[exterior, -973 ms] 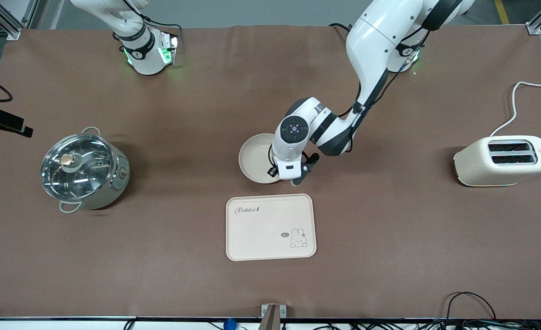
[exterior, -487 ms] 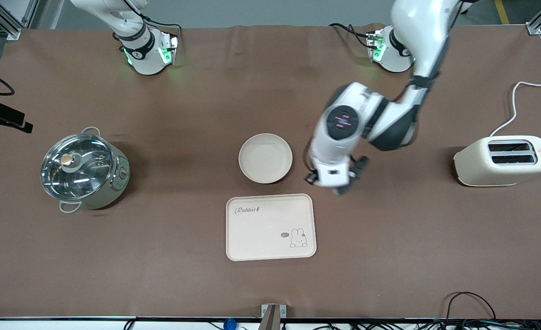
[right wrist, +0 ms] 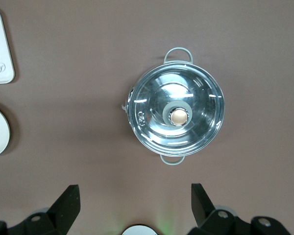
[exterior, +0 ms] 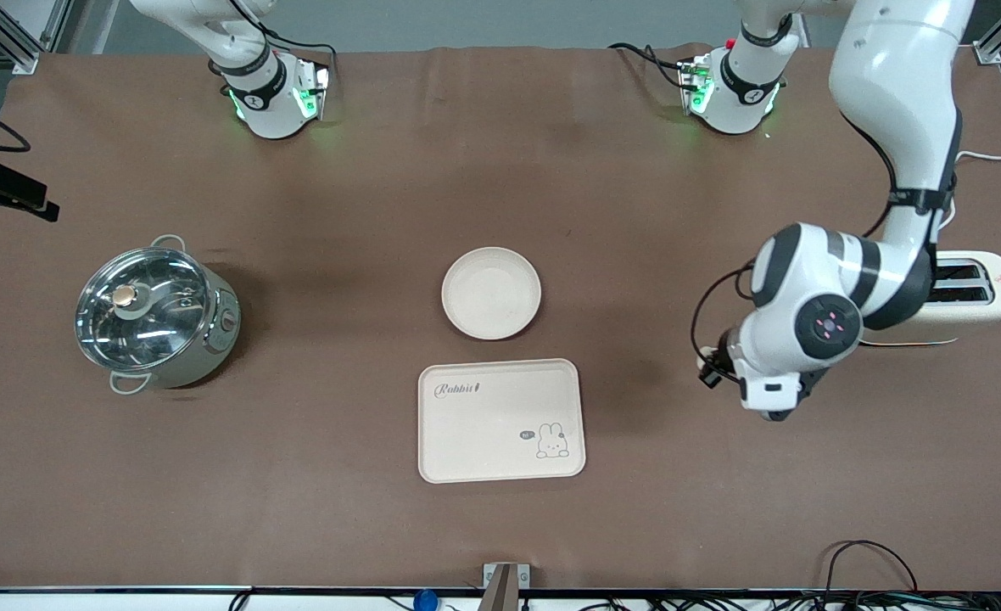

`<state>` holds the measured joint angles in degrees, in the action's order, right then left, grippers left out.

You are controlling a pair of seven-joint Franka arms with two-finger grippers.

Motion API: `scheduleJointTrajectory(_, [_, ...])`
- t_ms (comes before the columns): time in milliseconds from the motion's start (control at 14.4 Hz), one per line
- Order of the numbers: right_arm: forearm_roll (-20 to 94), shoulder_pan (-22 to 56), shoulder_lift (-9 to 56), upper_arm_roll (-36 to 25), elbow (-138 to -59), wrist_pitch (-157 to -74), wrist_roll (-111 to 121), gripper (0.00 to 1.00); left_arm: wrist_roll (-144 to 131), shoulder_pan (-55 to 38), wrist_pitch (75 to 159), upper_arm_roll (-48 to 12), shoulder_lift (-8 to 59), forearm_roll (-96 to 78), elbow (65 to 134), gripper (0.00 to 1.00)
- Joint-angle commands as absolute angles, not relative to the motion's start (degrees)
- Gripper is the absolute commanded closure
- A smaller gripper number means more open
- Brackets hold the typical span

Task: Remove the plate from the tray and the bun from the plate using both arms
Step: 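Lift the bun with the left gripper and carry it toward the toaster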

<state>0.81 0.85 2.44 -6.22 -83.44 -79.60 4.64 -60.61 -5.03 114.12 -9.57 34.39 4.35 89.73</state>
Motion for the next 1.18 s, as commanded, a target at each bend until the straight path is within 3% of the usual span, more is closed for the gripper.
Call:
scheduleJointTrajectory(0, [-0.62,1.75,0.35,-5.8,-86.31,-80.51,3.6,0.0,-57.49,-2.03,117.67,-10.2,39.27,6.32,89.3,0.96])
scheduleJointTrajectory(70, [-0.7,2.19,0.35,-5.8,-86.57,-80.68,3.6,0.0,-56.7,-1.76,119.08,-10.2,40.07,6.5,89.3,0.96])
scheduleJointTrajectory(209, [-0.62,3.07,0.26,-5.8,-87.18,-81.03,3.52,0.0,-55.81,-0.8,119.88,-10.11,41.3,6.59,89.21,0.86])
scheduleJointTrajectory(348, [-0.62,3.34,0.18,-5.8,-88.06,-81.56,3.43,0.0,-55.2,-0.27,120.58,-10.11,42.18,6.59,89.12,0.65])
scheduleJointTrajectory(556, [-0.62,2.99,-2.1,-5.8,-92.89,-85.42,3.43,0.0,-55.02,-0.18,120.41,-10.2,41.49,6.59,89.12,0.1])
scheduleJointTrajectory(626, [-0.44,2.29,-1.94,-5.71,-92.73,-85.52,3.43,0.0,-54.76,-0.26,119.98,-10.46,41.05,6.59,88.95,0.04])
scheduleJointTrajectory(695, [-0.27,0.11,-1.85,-4.32,-92.72,-85.52,3.43,0.0,-54.84,-0.35,119.88,-10.55,40.35,6.5,88.68,0.01])
scheduleJointTrajectory(834, [-0.35,-7.78,-1.76,4.26,-92.64,-85.61,3.34,0.0,-54.32,-0.26,118.58,-10.72,37.28,6.5,88.68,0.01])
scheduleJointTrajectory(1112, [-0.53,-8.7,-1.67,5.54,-91.06,-84.9,1.94,0.0,-42.57,-0.44,111.9,-10.81,28.32,5.98,88.68,0.0])
